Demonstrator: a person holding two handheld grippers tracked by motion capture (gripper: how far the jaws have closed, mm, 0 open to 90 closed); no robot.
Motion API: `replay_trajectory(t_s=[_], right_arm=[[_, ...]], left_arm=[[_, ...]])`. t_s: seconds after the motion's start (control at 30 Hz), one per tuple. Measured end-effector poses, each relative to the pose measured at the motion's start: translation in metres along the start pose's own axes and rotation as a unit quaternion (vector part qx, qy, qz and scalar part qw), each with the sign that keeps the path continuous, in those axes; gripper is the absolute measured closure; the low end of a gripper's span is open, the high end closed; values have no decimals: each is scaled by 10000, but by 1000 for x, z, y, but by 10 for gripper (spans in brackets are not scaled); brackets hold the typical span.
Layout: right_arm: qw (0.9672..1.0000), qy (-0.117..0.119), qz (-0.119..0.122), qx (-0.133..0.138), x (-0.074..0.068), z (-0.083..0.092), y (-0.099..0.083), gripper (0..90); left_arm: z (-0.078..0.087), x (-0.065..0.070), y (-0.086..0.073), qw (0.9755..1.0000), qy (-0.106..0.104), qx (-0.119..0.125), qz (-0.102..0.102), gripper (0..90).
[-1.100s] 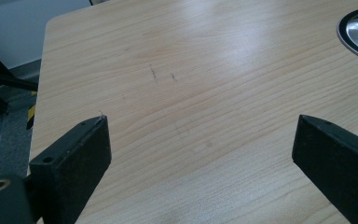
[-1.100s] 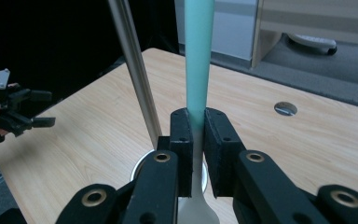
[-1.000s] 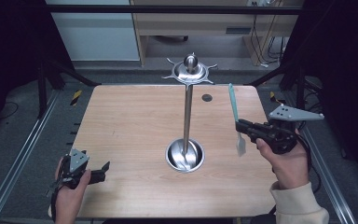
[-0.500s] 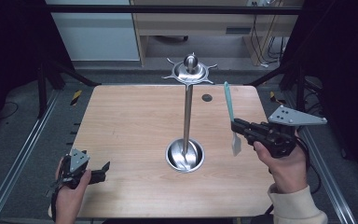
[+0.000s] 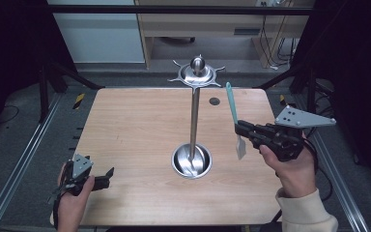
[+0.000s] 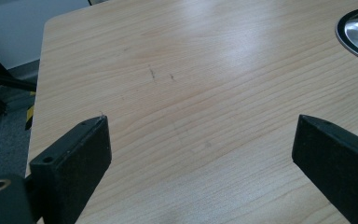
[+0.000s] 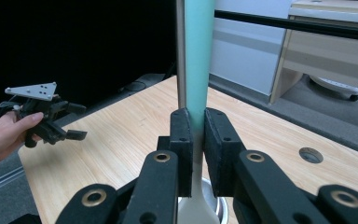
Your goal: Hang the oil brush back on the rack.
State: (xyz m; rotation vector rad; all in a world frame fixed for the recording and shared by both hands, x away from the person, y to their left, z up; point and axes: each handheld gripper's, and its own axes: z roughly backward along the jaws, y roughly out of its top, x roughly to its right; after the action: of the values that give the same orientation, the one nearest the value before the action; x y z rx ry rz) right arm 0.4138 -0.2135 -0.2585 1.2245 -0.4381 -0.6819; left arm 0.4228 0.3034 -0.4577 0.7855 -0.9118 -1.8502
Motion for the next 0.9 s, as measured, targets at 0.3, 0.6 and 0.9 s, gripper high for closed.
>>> replay_trajectory(t_s=[0.3,0.6,0.9], right_arm=[[10000,54,14,-74,0,-5,4,822],[9999,79,32,-137,-1,-11,3,822],[10000,59,-41,-64,-2,-19,-1,822]], left_arm=[[0,0,0,10000,2,3,-11,41],[0,1,0,10000,-5,-1,-38,41],[0,0,0,10000,-17,-15,-19,41]])
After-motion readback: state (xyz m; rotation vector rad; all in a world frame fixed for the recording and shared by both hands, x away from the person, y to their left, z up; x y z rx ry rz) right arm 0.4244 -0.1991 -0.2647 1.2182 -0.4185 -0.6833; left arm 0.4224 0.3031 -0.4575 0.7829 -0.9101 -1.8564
